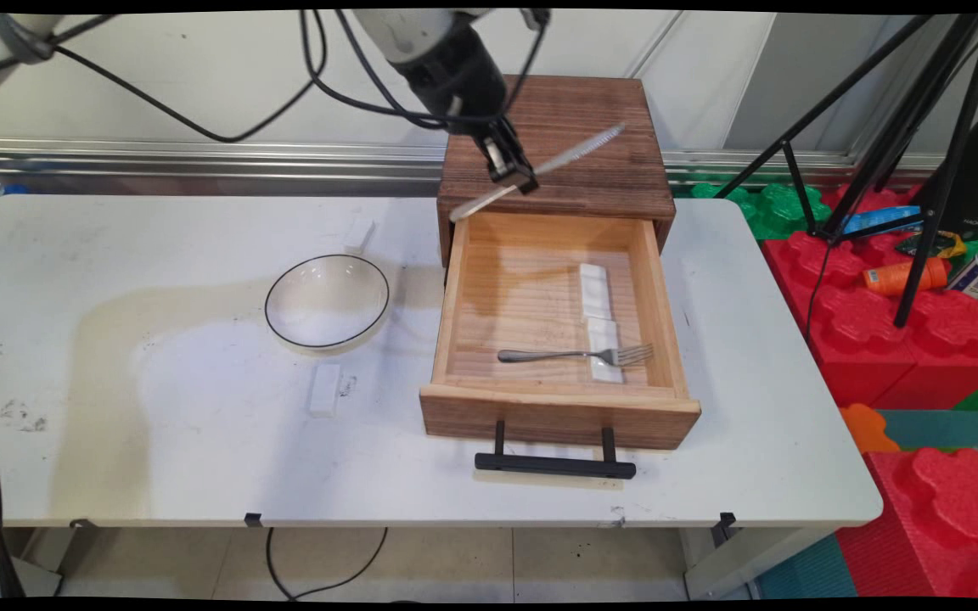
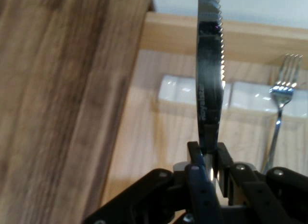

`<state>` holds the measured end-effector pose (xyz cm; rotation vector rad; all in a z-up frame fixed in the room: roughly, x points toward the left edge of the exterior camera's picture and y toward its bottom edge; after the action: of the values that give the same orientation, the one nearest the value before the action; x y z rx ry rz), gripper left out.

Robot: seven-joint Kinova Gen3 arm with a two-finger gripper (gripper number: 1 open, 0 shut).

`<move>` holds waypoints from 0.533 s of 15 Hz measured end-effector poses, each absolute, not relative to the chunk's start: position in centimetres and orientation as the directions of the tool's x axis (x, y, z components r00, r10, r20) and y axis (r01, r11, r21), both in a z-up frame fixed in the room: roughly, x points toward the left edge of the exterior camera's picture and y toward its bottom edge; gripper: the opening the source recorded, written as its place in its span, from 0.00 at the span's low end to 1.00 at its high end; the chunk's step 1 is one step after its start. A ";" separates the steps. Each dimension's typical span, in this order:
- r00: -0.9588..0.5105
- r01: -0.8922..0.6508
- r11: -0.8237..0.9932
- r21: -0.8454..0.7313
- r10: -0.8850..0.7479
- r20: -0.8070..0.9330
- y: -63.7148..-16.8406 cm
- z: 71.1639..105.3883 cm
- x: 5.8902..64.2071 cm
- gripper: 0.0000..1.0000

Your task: Place the picked object into the drawer

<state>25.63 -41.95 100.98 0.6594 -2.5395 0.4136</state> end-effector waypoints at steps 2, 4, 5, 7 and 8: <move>-0.777 -0.499 0.853 -0.152 -0.363 0.514 -42.3 99.9 24.5 0.00; -0.787 -0.478 0.868 -0.139 -0.352 0.506 -42.8 98.5 23.6 0.00; -0.792 -0.468 0.874 -0.133 -0.347 0.502 -43.1 97.7 23.2 0.00; -0.803 -0.445 0.887 -0.122 -0.335 0.493 -43.8 96.0 22.8 0.00; -0.808 -0.437 0.892 -0.119 -0.331 0.488 -44.2 95.2 22.7 0.00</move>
<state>22.67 -44.16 95.24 0.5581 -2.5917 0.3115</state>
